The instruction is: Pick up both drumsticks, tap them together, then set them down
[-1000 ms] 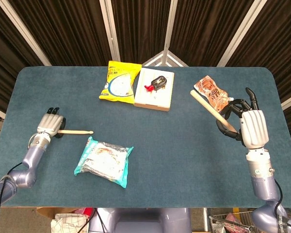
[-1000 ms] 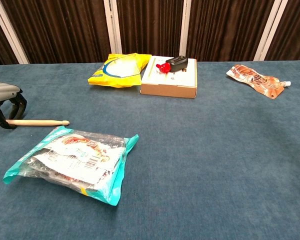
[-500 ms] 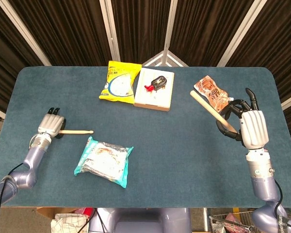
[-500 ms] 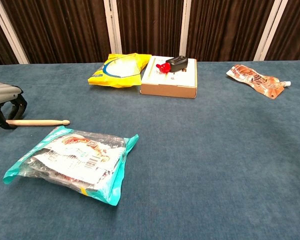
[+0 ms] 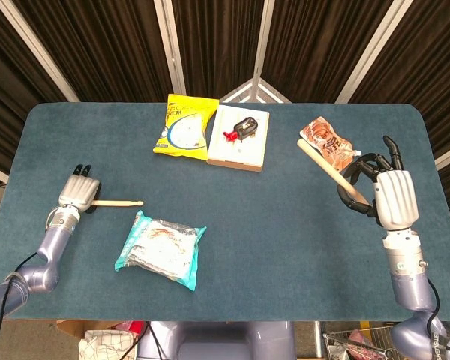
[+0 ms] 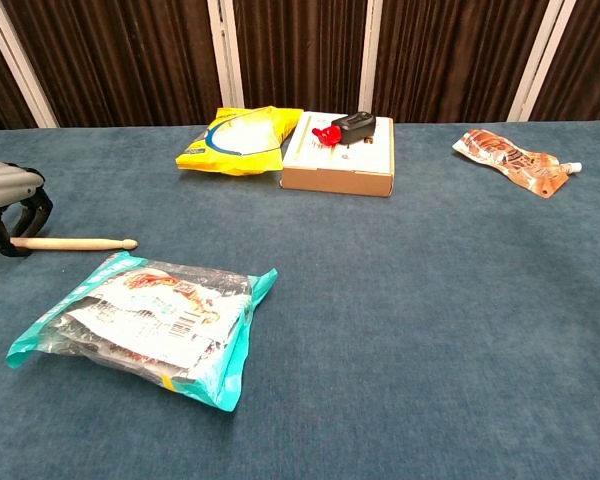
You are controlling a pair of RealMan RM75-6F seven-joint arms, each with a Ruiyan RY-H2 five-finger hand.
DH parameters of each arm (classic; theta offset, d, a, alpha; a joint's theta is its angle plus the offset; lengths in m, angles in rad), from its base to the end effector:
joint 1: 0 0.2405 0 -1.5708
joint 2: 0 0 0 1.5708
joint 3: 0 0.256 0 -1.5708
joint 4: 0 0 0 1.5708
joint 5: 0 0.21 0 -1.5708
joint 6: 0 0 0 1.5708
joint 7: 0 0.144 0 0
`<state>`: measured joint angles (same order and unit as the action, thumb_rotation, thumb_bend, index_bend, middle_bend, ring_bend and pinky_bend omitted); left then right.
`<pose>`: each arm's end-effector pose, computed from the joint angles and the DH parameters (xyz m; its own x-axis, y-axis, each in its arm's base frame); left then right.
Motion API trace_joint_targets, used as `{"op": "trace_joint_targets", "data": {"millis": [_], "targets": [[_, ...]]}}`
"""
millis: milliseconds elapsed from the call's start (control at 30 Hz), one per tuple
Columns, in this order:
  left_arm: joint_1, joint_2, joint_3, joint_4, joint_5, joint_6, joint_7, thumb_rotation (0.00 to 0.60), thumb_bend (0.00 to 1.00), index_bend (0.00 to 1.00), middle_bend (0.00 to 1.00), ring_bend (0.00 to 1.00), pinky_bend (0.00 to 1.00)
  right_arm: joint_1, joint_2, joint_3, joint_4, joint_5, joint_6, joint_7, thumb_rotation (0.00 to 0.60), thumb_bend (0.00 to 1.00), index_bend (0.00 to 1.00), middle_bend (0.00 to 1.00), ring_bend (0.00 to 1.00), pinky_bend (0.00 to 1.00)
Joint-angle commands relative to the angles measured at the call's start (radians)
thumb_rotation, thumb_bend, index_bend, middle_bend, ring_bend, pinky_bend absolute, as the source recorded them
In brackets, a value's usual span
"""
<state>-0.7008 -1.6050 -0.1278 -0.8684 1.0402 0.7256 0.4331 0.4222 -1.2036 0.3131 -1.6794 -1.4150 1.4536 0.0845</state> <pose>-0.3053 0.3997 0.0245 0.7673 0.3136 0.5594 0.6204 -0.1418 -0.7714 -0.1887 -0.3091 0.1697 0.0532 0.2460 0.9678 -0.9399 -0.3149 0.1317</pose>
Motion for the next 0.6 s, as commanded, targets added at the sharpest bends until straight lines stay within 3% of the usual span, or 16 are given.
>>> {"op": "trace_joint_targets", "data": {"millis": [33, 267, 600], "targets": [[0.001, -0.007, 0.003, 0.008, 0.001, 0.013, 0.012, 0.6, 0.4, 0.62, 0.59, 0.07, 0.0, 0.001, -0.001, 0.001, 0.003, 0.001, -0.002, 0.001, 0.6, 0.43, 0.72, 0.66, 0.36, 0.0], [0.005, -0.019, 0.001, 0.015, 0.043, 0.064, -0.025, 0.6, 0.4, 0.63, 0.59, 0.07, 0.0, 0.005, -0.005, 0.005, 0.004, 0.004, -0.004, -0.006, 0.6, 0.43, 0.72, 0.66, 0.36, 0.0], [0.026, 0.002, 0.004, 0.001, 0.166, 0.188, -0.177, 0.6, 0.4, 0.63, 0.59, 0.07, 0.0, 0.012, -0.009, 0.009, 0.012, 0.015, -0.019, -0.002, 0.6, 0.43, 0.72, 0.66, 0.36, 0.0]]}}
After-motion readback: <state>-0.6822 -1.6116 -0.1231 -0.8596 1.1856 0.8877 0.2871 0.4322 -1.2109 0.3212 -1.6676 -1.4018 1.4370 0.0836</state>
